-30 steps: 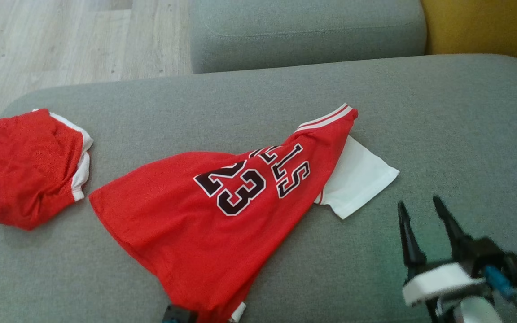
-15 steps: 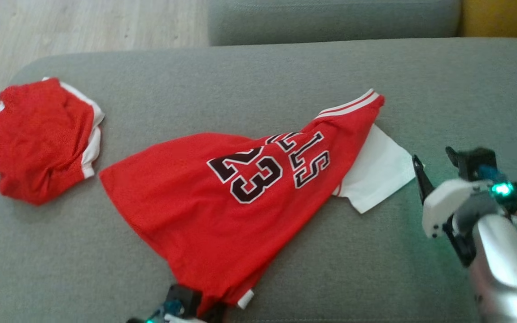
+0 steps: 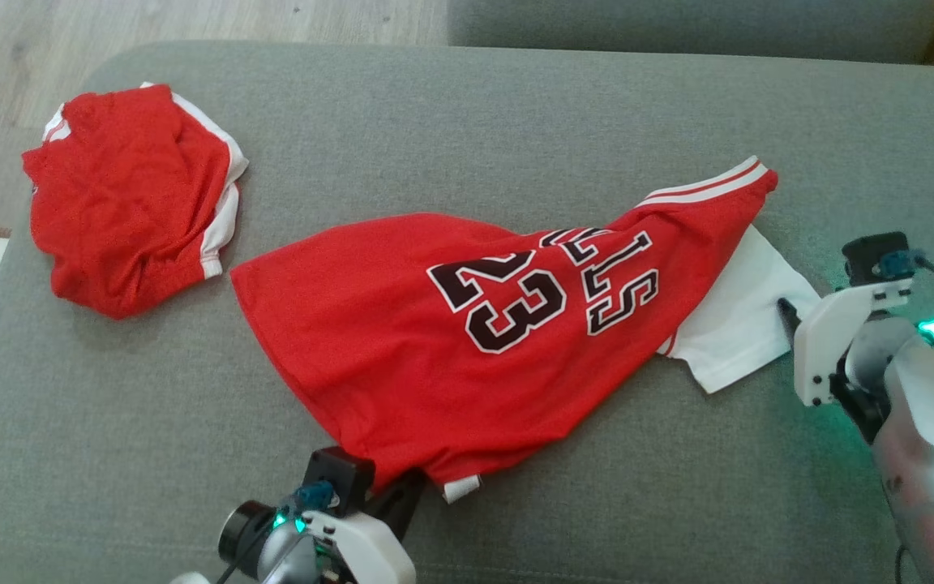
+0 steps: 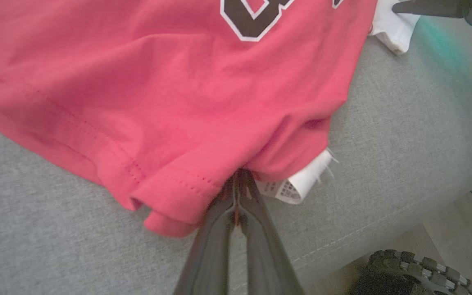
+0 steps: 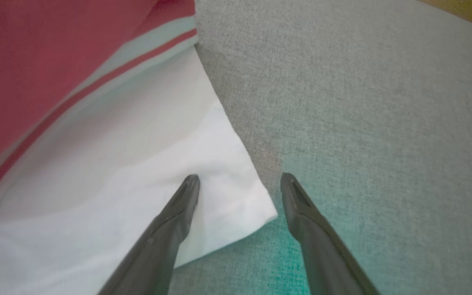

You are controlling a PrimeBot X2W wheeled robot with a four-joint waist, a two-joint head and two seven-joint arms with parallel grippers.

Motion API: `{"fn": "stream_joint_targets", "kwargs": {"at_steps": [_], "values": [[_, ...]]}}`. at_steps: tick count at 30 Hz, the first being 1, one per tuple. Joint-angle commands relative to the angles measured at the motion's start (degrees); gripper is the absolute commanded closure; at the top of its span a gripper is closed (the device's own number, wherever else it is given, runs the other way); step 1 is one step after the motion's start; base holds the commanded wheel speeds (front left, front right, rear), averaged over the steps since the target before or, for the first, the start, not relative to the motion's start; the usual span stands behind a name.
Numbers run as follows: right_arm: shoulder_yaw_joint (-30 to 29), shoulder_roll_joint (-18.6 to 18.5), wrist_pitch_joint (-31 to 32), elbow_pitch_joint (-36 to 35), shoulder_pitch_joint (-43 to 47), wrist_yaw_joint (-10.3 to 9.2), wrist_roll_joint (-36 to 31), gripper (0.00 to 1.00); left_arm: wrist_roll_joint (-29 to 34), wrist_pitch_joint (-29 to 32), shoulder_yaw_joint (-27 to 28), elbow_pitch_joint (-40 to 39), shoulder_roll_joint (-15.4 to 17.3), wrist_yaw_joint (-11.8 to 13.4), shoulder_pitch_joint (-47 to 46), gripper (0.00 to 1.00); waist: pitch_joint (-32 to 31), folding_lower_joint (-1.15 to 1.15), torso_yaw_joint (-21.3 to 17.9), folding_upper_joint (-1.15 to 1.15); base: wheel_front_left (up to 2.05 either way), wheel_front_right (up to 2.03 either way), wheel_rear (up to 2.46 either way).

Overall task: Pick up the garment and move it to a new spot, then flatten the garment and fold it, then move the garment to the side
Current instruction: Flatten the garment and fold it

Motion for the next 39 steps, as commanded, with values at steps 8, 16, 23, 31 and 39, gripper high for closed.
{"fn": "stream_joint_targets", "kwargs": {"at_steps": [8, 16, 23, 31, 39], "values": [[2.4, 0.0, 2.5, 3.9, -3.5, -0.04, 4.1, 0.05, -0.8, 0.3, 0.9, -4.3, 0.2, 0.3, -2.4, 1.00, 0.8, 0.00, 0.2, 0.00, 0.00, 0.00, 0.00], [3.2, 0.8, 0.7, 3.0, -3.1, -0.04, 12.0, 1.00, -2.2, 0.3, 2.7, -8.0, 1.1, 1.4, -2.8, 1.00, -0.3, 0.00, -1.1, 0.00, 0.00, 0.00, 0.00], [1.9, 1.4, -1.6, -10.5, 0.9, -0.04, 27.3, 1.00, -5.9, 2.0, 7.3, -16.9, 2.8, 2.8, -1.5, 1.00, -4.0, 0.00, -3.0, 0.00, 0.00, 0.00, 0.00], [-6.8, -0.8, 6.4, -45.8, 11.0, -0.04, 48.8, 1.00, -12.5, 9.5, 12.4, -31.8, 7.4, 1.3, -3.2, 1.00, -6.8, 0.00, -6.1, 0.00, 0.00, 0.00, 0.00], [-18.0, 5.5, 15.6, -68.9, 12.6, -0.04, 50.6, 1.00, -19.6, 17.1, 20.4, -41.7, 12.9, 0.9, -10.5, 1.00, -8.2, 0.00, -9.3, 0.00, 0.00, 0.00, 0.00]]}}
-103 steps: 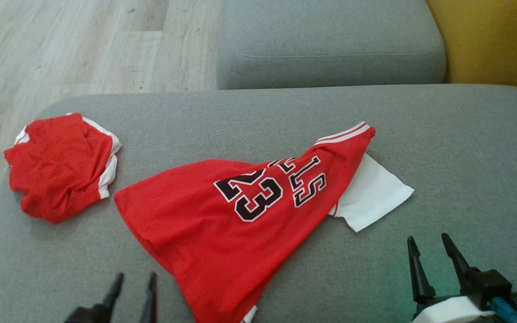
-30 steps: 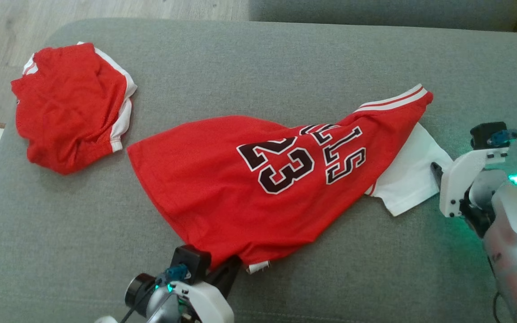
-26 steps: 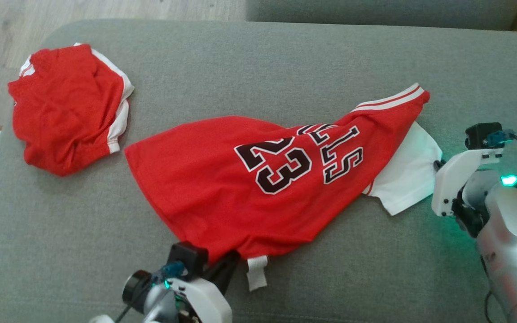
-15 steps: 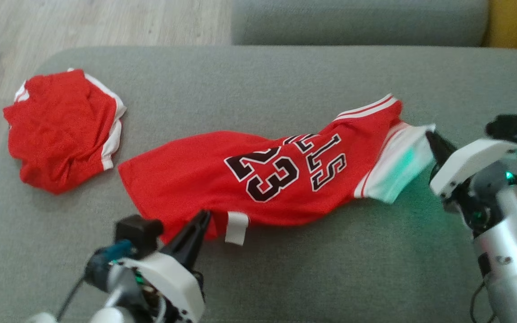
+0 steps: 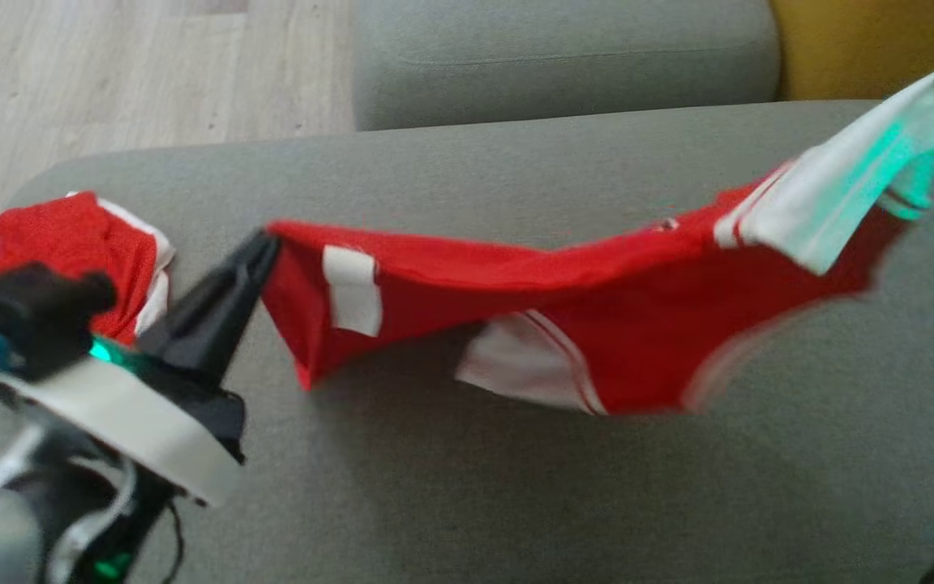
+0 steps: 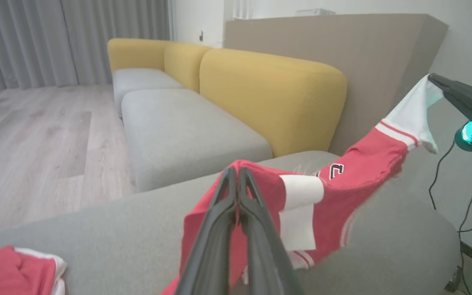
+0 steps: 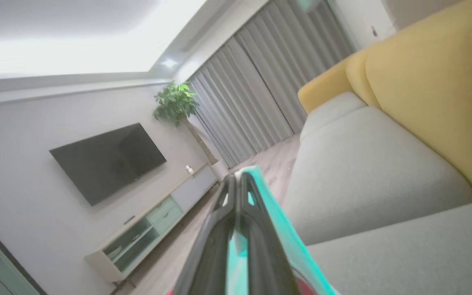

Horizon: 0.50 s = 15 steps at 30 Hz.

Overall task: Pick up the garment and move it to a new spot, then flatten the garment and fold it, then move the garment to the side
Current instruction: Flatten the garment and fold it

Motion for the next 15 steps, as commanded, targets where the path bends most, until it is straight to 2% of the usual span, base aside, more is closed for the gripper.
{"fn": "stream_joint_targets", "kwargs": {"at_steps": [1, 5, 8, 11, 15], "values": [[0.4, -0.1, 0.6, -2.7, -2.9, -0.04, 0.2, 1.00, -0.2, 0.3, 2.8, -2.5, 1.6, -0.2, -3.7, 1.00, -0.2, 0.00, -0.6, 0.00, 0.00, 0.00, 0.00], [-4.2, 3.3, 5.9, -10.6, -6.3, -0.04, -0.2, 1.00, -3.7, 3.7, 5.0, -6.2, 3.7, -0.6, -9.2, 1.00, 0.3, 0.00, -1.7, 0.00, 0.00, 0.00, 0.00], [-6.4, 4.4, 10.1, -13.2, -11.0, -0.04, -2.4, 1.00, -7.0, 6.3, 5.5, -6.9, 4.8, -1.0, -14.6, 1.00, 1.5, 0.00, -2.5, 0.00, 0.00, 0.00, 0.00], [-7.8, 4.9, 13.9, -12.3, -16.8, -0.04, -6.0, 1.00, -9.0, 8.2, 5.5, -4.7, 5.4, -1.2, -20.9, 1.00, 3.5, 0.00, -2.9, 0.00, 0.00, 0.00, 0.00], [-8.0, 5.3, 16.9, -7.6, -25.0, -0.04, -12.2, 1.00, -9.2, 9.4, 3.5, 3.1, 5.4, -1.7, -30.1, 1.00, 7.9, 0.00, -3.0, 0.00, 0.00, 0.00, 0.00]]}}
